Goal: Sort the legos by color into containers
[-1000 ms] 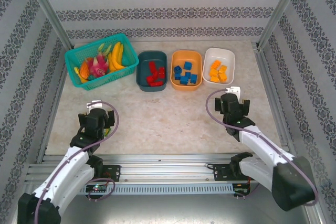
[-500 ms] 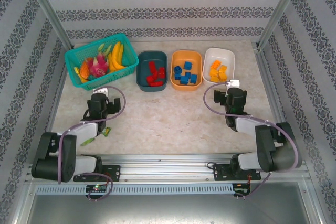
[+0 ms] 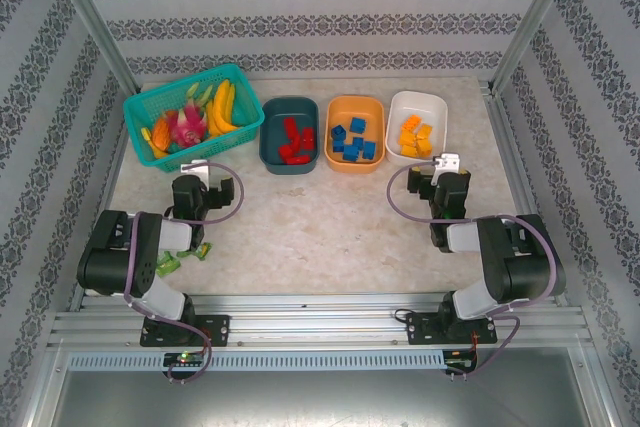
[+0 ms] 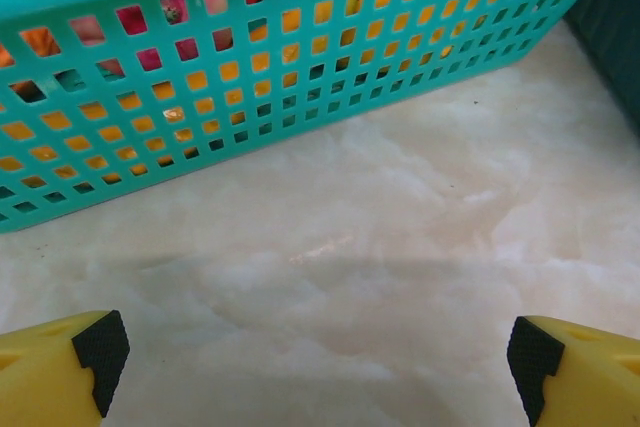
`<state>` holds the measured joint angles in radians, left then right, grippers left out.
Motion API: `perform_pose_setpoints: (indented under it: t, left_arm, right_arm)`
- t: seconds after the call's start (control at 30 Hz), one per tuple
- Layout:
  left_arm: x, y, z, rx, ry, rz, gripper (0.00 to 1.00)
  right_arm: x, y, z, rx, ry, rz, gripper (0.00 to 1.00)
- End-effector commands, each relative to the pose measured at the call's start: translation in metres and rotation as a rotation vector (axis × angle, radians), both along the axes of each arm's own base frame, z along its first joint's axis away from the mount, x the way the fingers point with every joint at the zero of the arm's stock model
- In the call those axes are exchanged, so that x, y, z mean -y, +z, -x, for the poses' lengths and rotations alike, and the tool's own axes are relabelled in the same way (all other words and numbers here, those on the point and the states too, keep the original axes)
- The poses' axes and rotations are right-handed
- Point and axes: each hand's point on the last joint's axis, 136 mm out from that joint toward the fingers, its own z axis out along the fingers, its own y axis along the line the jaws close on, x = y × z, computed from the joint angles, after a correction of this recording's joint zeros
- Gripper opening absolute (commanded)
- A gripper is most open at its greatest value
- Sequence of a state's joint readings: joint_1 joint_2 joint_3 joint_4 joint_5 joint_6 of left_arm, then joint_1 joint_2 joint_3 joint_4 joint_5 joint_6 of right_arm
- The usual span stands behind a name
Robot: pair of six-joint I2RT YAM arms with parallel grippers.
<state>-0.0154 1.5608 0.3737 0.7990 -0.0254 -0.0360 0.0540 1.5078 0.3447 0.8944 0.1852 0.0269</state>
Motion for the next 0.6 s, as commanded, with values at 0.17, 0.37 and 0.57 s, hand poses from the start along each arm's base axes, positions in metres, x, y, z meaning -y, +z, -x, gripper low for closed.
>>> perform_pose_setpoints:
  t: [0.17, 0.37, 0.57]
  left_arm:
    - [-0.0023, 0.0208, -0.015, 0.068, -0.014, -0.007, 1.0]
    - [-0.0025, 0.0212, -0.0151, 0.07, -0.014, -0.011, 1.0]
    - [-0.002, 0.0215, -0.0155, 0.07, -0.015, -0.011, 1.0]
  right_arm:
    - [0.0014, 0.0152, -0.0091, 0.053, -0.007, -0.023, 0.98]
    - [0.0014, 0.0153, -0.0091, 0.053, -0.007, -0.022, 0.98]
    - [-0.001, 0.0151, -0.0099, 0.051, 0.011, -0.026, 0.98]
